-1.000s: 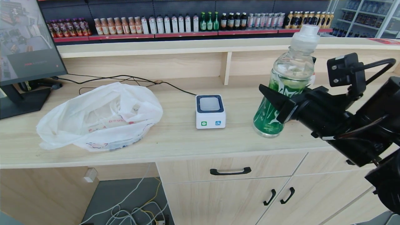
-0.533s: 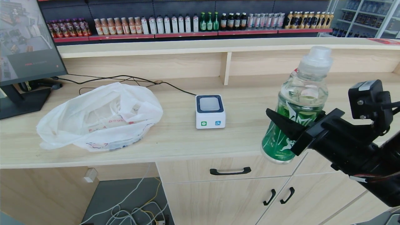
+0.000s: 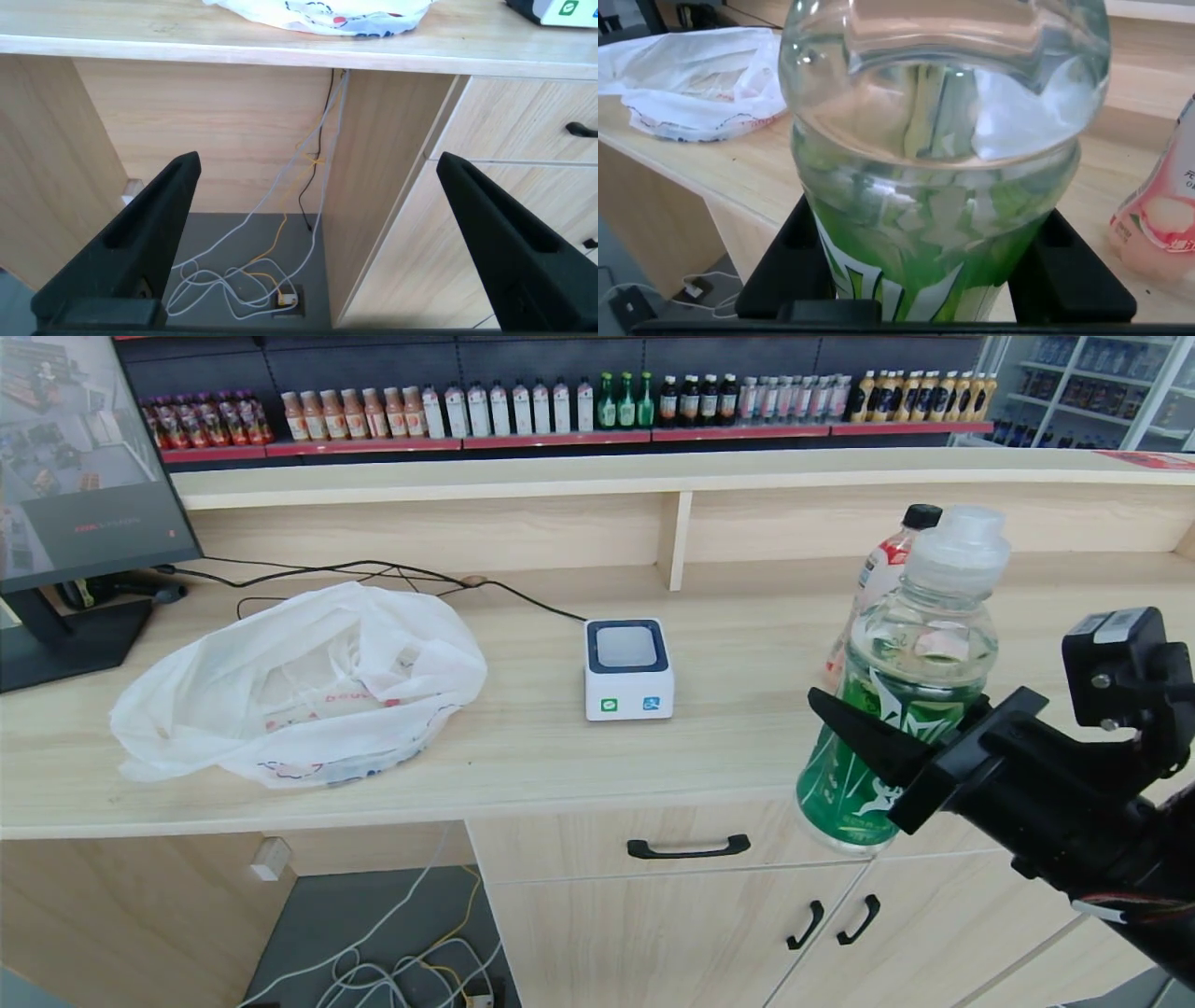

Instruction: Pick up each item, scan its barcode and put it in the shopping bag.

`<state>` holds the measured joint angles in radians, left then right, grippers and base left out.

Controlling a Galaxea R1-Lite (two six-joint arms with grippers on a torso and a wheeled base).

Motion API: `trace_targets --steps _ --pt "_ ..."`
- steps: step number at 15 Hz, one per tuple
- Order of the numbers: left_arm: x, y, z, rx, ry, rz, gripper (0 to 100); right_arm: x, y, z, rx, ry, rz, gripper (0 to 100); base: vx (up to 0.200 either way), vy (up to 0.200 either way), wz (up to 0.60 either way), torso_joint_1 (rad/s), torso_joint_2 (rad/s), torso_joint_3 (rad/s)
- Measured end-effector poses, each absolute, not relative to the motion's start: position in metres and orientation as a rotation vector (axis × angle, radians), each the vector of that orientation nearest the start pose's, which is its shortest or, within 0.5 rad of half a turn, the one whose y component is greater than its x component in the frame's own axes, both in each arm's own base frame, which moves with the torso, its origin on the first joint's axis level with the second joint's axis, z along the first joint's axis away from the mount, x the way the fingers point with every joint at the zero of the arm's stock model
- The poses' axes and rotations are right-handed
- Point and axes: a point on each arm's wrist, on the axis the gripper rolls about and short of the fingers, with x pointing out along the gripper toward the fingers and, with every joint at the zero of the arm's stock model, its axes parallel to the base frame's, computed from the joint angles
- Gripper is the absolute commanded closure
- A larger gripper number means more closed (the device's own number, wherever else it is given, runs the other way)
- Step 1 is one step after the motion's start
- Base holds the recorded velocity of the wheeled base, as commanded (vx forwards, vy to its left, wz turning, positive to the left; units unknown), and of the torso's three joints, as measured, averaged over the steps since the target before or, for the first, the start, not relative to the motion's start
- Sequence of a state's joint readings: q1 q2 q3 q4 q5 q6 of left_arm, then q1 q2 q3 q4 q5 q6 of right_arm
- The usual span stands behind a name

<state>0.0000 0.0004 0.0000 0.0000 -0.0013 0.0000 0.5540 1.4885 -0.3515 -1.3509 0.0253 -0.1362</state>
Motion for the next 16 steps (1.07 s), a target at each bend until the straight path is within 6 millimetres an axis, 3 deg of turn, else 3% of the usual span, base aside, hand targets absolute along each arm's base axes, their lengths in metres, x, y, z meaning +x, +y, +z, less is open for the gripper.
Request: trace_targets --steps 4,8,13,16 --pt "-0.023 0.000 0.075 0.000 0.000 -0.001 0 0.182 0.113 0.203 -0.106 -0.299 0.561 100 0.000 0.000 0.00 0.000 0.00 0.000" --pt "-0.023 0.000 0.075 0.000 0.000 -0.002 0 0.182 0.125 0.215 -0.327 -0.428 0.592 100 0.000 0.000 0.00 0.000 0.00 0.000" --pt "-0.023 0.000 0.075 0.000 0.000 -0.002 0 0.164 0.172 0.230 -0.546 -0.622 0.660 100 0.000 0.000 0.00 0.000 0.00 0.000" --pt "-0.023 0.000 0.075 0.000 0.000 -0.001 0 0.161 0.195 0.224 -0.666 -0.697 0.664 100 0.000 0.000 0.00 0.000 0.00 0.000"
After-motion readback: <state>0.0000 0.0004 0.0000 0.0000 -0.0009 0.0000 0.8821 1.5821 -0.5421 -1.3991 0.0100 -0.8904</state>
